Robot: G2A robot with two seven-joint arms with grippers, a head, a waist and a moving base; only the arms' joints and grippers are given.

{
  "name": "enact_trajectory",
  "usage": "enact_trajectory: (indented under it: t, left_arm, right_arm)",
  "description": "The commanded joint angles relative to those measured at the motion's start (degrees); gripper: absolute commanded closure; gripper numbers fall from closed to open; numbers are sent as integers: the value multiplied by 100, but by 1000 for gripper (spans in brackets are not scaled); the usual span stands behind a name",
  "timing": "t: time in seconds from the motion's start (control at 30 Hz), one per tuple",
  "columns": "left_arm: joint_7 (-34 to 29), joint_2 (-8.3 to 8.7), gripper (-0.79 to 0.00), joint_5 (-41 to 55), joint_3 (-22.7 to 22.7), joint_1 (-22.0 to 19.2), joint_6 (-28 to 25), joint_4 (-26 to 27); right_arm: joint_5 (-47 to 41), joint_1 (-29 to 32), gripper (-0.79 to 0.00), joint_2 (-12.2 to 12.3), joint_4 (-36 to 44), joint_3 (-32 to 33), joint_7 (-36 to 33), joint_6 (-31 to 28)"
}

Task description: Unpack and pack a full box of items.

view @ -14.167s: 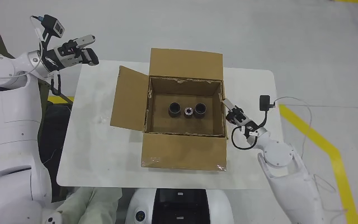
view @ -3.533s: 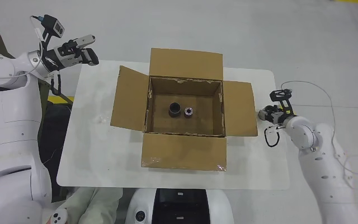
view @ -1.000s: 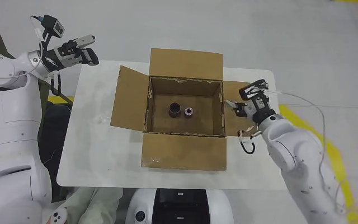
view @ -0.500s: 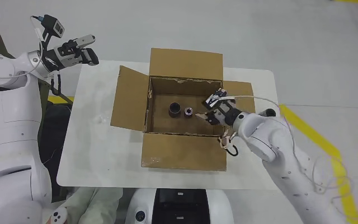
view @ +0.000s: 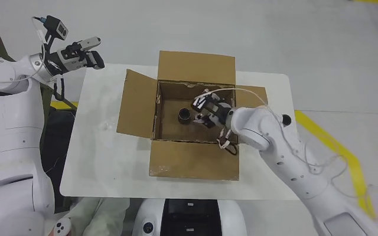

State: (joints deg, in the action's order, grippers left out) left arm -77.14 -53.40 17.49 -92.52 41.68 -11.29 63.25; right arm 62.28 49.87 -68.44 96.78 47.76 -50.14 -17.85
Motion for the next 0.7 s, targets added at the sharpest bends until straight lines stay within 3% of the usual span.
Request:
enact_trajectory:
  t: [0.0, 0.67]
  left_arm:
    - [0, 0, -785, 0, 0, 0, 0, 0]
    - [0, 0, -785, 0, 0, 0, 0, 0]
  right_arm:
    - [-24, -155, -714, -51, -249, -136, -59, -77]
    - [-480, -963, -702, -489, -1746, -915, -125, -567]
